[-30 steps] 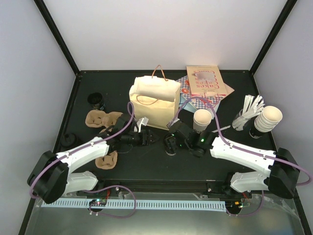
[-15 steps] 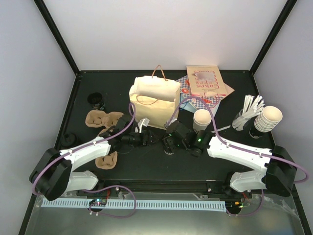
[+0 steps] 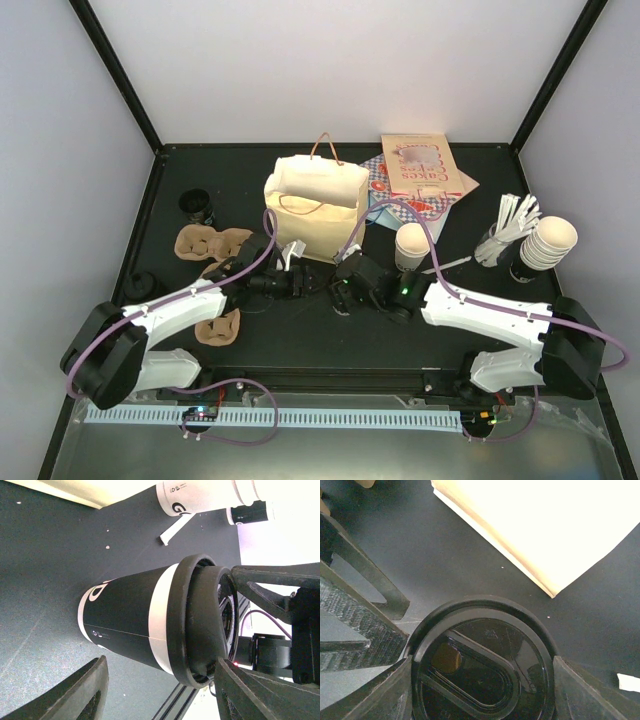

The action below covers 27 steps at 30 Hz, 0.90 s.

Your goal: Pack the takeout coffee

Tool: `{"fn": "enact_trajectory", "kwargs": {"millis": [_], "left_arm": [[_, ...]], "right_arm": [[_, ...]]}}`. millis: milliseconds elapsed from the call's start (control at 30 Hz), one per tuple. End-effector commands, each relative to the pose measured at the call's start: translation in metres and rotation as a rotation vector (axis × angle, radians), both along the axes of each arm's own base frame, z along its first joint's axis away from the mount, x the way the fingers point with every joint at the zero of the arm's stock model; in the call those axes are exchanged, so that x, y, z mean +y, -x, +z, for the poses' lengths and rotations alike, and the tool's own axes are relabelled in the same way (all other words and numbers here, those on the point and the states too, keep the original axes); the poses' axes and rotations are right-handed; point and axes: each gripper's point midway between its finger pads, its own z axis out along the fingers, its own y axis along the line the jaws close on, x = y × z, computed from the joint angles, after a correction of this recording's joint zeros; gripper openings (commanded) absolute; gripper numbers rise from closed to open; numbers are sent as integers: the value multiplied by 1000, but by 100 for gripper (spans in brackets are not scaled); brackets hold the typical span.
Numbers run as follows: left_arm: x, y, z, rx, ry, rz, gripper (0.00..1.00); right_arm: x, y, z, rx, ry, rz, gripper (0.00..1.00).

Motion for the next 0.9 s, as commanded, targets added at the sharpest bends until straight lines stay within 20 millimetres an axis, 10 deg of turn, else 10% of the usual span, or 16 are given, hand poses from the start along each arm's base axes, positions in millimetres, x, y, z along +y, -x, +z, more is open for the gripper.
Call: {"fn": "enact_trajectory", "kwargs": {"millis": [0,867], "left_arm": [[-7,0,5,-13,27,-21,60],[-5,-3,10,-40,15,-19,59]], "right_arm": [[-46,41,-72,205,245,13,67],[-18,67,-65,245,136,166,66]]}}
